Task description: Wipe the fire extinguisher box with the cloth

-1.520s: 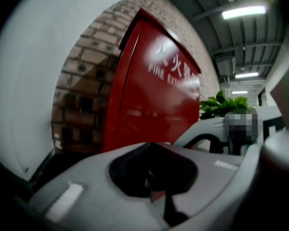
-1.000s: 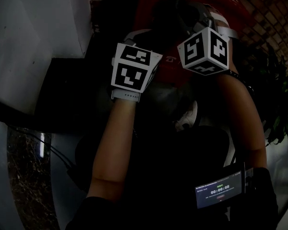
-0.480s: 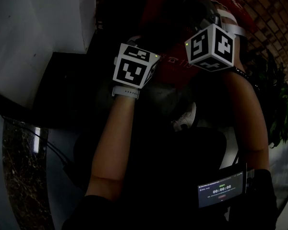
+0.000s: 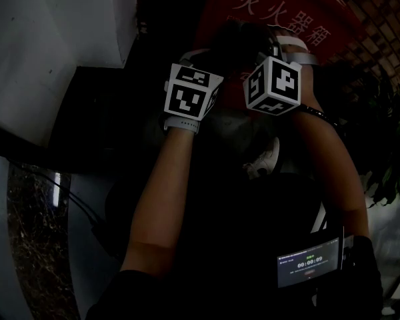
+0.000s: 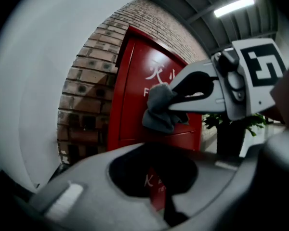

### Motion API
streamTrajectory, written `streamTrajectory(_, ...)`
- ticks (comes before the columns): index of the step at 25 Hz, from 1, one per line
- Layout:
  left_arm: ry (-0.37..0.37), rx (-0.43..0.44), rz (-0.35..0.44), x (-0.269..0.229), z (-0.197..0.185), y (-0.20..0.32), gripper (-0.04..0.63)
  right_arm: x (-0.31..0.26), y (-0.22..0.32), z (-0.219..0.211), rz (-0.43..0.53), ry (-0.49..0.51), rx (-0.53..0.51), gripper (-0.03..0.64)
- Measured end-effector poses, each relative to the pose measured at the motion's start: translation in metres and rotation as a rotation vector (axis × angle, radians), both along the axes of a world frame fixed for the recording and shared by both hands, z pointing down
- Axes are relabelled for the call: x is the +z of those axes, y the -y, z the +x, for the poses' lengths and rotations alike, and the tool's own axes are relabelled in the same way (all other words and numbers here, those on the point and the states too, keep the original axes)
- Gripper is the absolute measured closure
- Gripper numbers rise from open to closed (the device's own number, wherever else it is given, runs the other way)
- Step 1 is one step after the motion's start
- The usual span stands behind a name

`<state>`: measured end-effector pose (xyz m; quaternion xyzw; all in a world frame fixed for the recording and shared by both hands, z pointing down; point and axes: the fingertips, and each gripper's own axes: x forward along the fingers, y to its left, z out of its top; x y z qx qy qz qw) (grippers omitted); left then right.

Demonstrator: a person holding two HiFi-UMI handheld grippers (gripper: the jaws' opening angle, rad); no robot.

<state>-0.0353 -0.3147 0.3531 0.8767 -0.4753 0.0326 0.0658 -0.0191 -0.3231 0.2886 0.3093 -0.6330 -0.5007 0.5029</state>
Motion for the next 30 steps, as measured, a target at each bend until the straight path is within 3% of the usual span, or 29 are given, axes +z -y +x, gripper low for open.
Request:
streamTrajectory(5, -0.016, 0.012, -0.058, 0.028, 0.007, 0.004, 0.592, 0.059, 0.0, 0.004, -0.091, -0.024, 0.01, 0.583)
streamTrajectory(9, -0.003, 0.014, -0.106, 0.045, 0.008, 0.005, 0.592, 0.082, 0.0, 0.004, -0.095, -0.01, 0.005, 0.583)
streamTrajectory(14, 0.022, 0.023, -0.161, 0.062, 0.011, 0.004, 0.592, 0.13, 0.0, 0.008, -0.205, -0.007, 0.021, 0.583)
streamTrajectory(30, 0.138, 0.094, -0.381, 0.161, 0.03, 0.012, 0.592, 0.227, 0.0, 0.011, -0.296, 0.045, 0.065, 0.583)
